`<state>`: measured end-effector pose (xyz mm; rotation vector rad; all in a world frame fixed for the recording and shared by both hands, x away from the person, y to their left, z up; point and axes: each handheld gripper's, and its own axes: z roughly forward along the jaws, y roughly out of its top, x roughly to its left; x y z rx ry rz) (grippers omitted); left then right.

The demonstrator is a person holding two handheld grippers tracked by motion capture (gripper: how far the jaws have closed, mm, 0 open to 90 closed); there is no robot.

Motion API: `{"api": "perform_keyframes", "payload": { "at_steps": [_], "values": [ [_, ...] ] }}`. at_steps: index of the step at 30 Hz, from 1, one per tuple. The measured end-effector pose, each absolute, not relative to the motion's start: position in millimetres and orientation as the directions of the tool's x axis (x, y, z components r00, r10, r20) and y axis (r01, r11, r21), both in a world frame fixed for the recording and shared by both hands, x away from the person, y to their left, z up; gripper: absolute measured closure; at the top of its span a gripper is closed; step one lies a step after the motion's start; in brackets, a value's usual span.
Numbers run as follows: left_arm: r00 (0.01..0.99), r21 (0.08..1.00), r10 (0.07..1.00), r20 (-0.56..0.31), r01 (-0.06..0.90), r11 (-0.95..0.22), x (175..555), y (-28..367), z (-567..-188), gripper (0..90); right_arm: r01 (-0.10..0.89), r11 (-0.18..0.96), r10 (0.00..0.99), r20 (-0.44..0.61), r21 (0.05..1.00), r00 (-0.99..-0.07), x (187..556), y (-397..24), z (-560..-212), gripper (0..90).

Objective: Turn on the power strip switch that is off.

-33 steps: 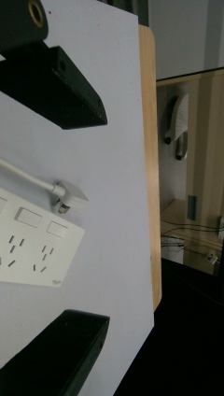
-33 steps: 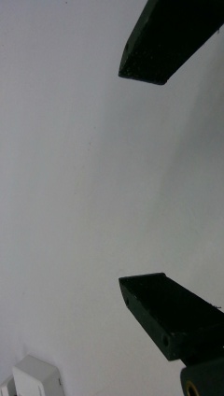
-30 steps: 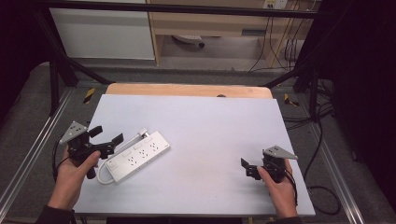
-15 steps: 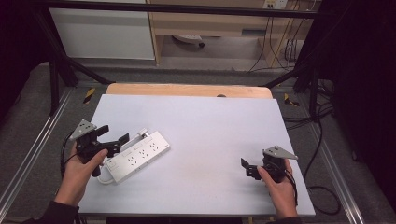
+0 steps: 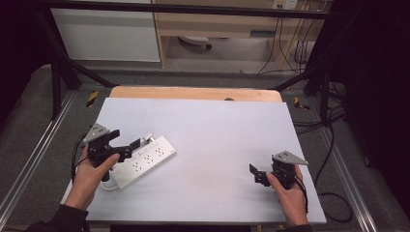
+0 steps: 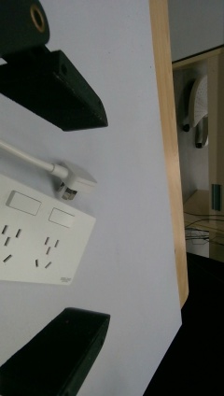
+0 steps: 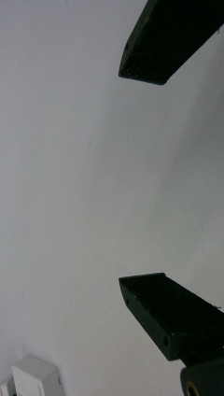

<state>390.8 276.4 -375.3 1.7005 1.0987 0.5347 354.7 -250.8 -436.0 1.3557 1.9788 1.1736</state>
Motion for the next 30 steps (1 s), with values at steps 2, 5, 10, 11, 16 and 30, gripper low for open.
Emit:
{"api": "perform_keyframes", "payload": {
  "at_steps": [2,5,10,11,16,30],
  "values": [
    [0.491,0.905,0.858,-0.149,0.418,-0.082,392,275,-377,6.8,0.512,0.145,0.911,0.087,0.847,-0.402,355,-251,-436,2.7],
    [0.491,0.901,0.858,-0.149,0.425,-0.086,393,272,-379,9.1,0.514,0.147,0.911,0.087,0.845,-0.403,355,-250,-436,2.6],
    [0.495,0.896,0.858,-0.135,0.430,-0.107,395,266,-383,10.8,0.517,0.147,0.911,0.088,0.844,-0.403,355,-250,-437,2.7],
    [0.498,0.894,0.857,-0.132,0.433,-0.113,395,265,-384,11.8,0.516,0.146,0.911,0.089,0.844,-0.403,355,-250,-437,2.7],
    [0.491,0.887,0.863,-0.121,0.443,-0.128,399,264,-387,19.8,0.517,0.145,0.912,0.089,0.844,-0.401,355,-250,-437,2.7],
    [0.483,0.865,0.867,-0.124,0.480,-0.144,404,264,-393,37.5,0.519,0.149,0.911,0.087,0.842,-0.403,354,-250,-437,2.7]
  ]
}}
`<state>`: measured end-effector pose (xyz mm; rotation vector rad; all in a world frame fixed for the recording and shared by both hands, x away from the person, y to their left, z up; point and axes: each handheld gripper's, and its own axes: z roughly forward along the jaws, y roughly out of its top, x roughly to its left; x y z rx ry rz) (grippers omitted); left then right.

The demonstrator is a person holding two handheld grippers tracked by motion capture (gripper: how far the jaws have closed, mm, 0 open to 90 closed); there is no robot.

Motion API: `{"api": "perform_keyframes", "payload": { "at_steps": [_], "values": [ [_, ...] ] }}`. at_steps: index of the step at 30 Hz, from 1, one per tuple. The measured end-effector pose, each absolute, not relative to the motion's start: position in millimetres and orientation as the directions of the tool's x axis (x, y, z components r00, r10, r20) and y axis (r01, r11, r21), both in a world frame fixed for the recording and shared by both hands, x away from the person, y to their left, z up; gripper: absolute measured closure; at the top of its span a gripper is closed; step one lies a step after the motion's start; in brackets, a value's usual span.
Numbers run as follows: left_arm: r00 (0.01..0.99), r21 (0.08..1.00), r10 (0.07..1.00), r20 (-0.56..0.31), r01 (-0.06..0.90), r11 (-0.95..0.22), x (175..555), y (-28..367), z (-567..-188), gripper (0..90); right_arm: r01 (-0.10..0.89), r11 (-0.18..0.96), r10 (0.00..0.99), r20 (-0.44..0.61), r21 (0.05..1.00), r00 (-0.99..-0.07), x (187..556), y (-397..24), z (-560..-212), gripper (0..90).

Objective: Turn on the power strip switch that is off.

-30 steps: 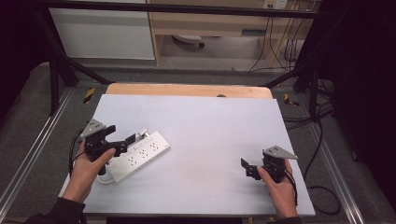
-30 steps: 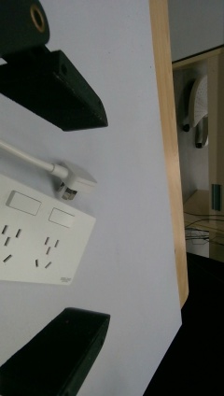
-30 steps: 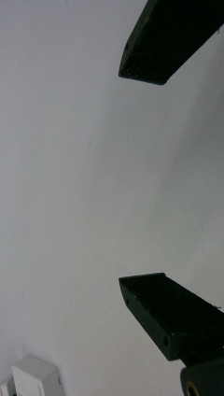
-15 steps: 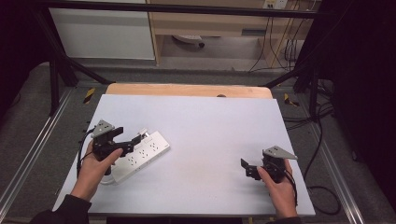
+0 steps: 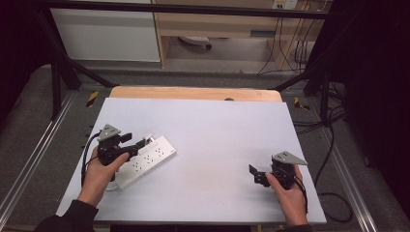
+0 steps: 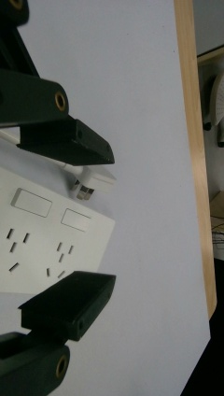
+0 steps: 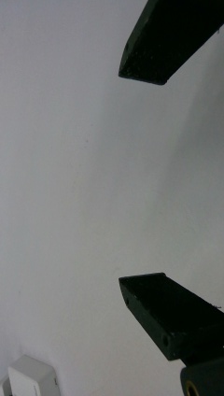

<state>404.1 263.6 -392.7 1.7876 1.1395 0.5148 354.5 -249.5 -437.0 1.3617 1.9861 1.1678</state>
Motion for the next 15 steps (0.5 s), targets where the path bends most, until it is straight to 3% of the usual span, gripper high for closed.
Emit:
{"api": "perform_keyframes", "payload": {
  "at_steps": [15],
  "values": [
    [0.492,0.847,0.862,-0.124,0.505,-0.167,406.7,264.6,-399.5,55.3,0.522,0.148,0.910,0.091,0.840,-0.405,354.3,-249.4,-436.6,2.7]
  ]
}}
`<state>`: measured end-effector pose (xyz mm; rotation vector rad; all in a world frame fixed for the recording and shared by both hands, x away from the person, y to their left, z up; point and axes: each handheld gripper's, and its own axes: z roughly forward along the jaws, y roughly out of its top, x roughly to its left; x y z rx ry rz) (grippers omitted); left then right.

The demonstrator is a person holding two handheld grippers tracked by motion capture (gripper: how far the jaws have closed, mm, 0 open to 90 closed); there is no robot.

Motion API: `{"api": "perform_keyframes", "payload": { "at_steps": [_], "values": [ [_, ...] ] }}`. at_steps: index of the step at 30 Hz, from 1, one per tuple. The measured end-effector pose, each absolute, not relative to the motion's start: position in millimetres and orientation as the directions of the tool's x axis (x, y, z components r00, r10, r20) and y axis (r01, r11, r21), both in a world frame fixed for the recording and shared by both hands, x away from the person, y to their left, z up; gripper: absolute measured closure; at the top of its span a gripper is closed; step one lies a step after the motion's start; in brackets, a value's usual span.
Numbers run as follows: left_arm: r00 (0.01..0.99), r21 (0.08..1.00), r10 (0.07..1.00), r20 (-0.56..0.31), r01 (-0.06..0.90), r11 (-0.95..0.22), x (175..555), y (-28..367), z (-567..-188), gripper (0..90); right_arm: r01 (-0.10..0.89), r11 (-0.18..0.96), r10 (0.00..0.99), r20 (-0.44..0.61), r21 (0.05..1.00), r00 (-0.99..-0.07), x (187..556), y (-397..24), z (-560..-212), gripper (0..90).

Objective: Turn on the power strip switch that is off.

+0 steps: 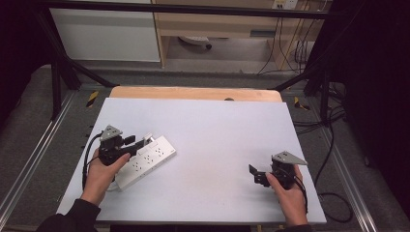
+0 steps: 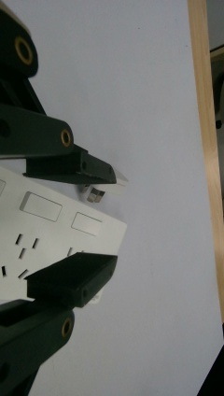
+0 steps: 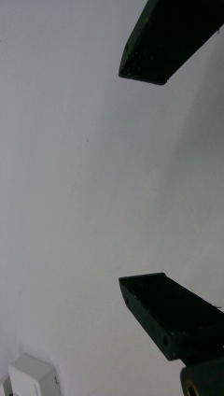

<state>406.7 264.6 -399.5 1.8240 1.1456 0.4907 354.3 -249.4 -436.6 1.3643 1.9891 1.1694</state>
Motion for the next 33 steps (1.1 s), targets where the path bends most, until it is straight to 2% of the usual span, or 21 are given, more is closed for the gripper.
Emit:
{"api": "perform_keyframes", "payload": {
  "at_steps": [8,10,21,33],
  "values": [
    [0.499,0.838,0.858,-0.121,0.514,-0.181,407,265,-404,63.0,0.520,0.152,0.909,0.088,0.841,-0.408,355,-250,-437,2.7],
    [0.505,0.837,0.854,-0.123,0.516,-0.184,408,265,-405,68.4,0.520,0.152,0.909,0.088,0.841,-0.408,355,-250,-436,2.7],
    [0.512,0.820,0.849,-0.129,0.536,-0.199,408,266,-413,80.7,0.519,0.154,0.908,0.087,0.841,-0.410,354,-250,-436,2.7],
    [0.528,0.814,0.839,-0.132,0.540,-0.212,407,269,-419,87.1,0.517,0.154,0.906,0.088,0.842,-0.413,355,-250,-436,2.8]
  ]
}}
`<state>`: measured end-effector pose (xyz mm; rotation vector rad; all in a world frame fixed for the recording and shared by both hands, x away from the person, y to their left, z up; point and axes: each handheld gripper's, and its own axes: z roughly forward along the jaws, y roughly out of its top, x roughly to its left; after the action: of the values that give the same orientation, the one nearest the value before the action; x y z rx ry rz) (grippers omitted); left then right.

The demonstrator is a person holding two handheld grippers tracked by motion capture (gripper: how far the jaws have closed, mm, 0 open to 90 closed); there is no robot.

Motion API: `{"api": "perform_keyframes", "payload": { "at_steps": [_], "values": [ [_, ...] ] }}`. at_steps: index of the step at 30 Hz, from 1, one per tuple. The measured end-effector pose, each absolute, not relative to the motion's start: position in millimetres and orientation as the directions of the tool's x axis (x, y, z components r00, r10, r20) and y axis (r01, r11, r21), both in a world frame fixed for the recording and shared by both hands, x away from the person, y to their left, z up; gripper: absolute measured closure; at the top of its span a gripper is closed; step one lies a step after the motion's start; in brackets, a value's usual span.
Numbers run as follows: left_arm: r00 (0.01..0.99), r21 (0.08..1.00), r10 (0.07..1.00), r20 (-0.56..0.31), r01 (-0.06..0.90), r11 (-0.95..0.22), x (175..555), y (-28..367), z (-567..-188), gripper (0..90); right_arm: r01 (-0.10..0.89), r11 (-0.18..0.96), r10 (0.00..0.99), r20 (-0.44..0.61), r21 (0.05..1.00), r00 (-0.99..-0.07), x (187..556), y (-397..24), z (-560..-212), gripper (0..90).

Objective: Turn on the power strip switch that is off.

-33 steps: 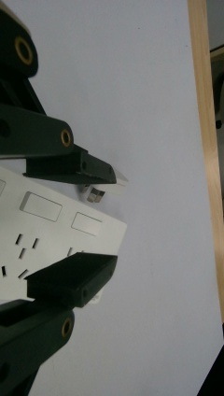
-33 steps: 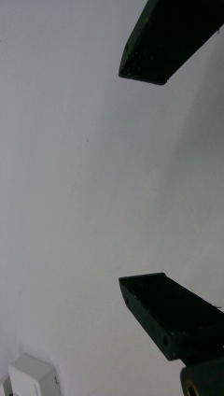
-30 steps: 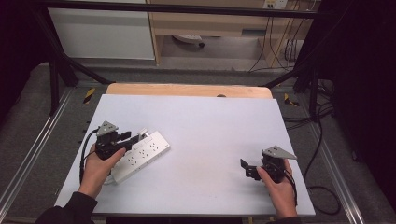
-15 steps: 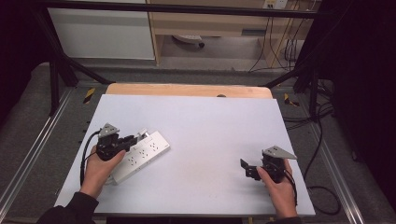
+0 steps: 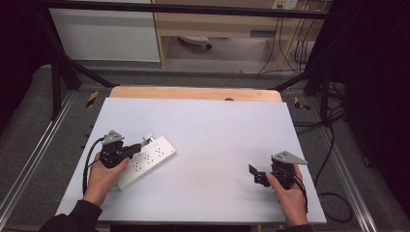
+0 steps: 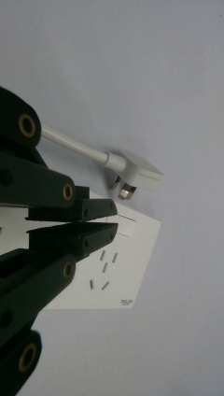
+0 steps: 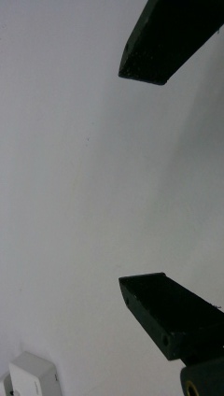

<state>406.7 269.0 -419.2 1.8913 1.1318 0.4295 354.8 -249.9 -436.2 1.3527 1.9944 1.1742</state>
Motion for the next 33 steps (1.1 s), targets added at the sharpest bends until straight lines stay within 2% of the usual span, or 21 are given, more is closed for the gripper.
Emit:
{"api": "perform_keyframes", "payload": {
  "at_steps": [8,33],
  "values": [
    [0.536,0.813,0.834,-0.132,0.540,-0.218,406,269,-422,89.8,0.518,0.155,0.907,0.087,0.841,-0.413,355,-250,-436,2.8],
    [0.540,0.790,0.835,-0.103,0.554,-0.261,409,266,-430,90.0,0.517,0.156,0.906,0.087,0.841,-0.415,354,-249,-436,2.8]
  ]
}}
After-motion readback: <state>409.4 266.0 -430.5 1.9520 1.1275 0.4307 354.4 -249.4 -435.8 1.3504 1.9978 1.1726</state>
